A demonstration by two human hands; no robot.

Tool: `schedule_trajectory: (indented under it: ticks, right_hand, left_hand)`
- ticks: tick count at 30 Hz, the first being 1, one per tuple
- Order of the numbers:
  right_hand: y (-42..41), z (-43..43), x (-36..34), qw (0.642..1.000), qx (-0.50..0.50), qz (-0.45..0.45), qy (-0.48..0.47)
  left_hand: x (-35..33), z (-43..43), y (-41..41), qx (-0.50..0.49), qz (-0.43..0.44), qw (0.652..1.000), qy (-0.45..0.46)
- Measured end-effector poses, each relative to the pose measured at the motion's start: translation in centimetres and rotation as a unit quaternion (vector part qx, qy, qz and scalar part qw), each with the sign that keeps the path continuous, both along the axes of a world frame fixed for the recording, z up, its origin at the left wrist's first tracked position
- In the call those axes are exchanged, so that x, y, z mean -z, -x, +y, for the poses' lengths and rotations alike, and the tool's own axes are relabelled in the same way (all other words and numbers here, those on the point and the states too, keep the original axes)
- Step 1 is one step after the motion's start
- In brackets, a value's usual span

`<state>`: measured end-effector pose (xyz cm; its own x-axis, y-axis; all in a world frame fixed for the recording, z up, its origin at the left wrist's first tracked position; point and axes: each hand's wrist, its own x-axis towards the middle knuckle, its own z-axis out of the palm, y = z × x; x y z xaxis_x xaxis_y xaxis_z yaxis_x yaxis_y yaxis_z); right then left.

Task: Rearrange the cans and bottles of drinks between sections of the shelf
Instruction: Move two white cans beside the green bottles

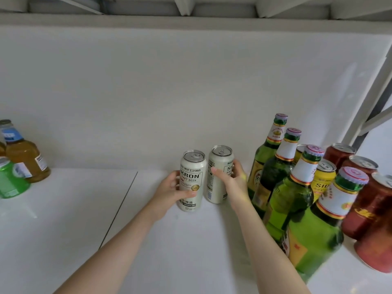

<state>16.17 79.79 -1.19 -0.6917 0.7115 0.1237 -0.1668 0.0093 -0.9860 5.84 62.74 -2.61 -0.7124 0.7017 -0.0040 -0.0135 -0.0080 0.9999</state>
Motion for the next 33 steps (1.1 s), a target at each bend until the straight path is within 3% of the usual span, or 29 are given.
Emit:
schedule_trajectory:
  ticks: [17,27,33]
  right_hand:
    - [-0.5,0.1,1.2,1.0,-0.013,0.003,0.016]
    - [-5.2,-1.5,2.8,0.995,0.076,-0.038,-0.049]
    - [-9.5,-4.3,2.6,0.996,0.036,-0.044,-0.067]
  left_hand:
    - [1.1,-1.1,-0.3,-0.003,0.034,0.999,0.004]
    - [0.9,-1.8,-3.1,0.002,0.039,0.999,0.014]
    - [0.9,-2.3,-5.9,0.002,0.03,0.999,0.022]
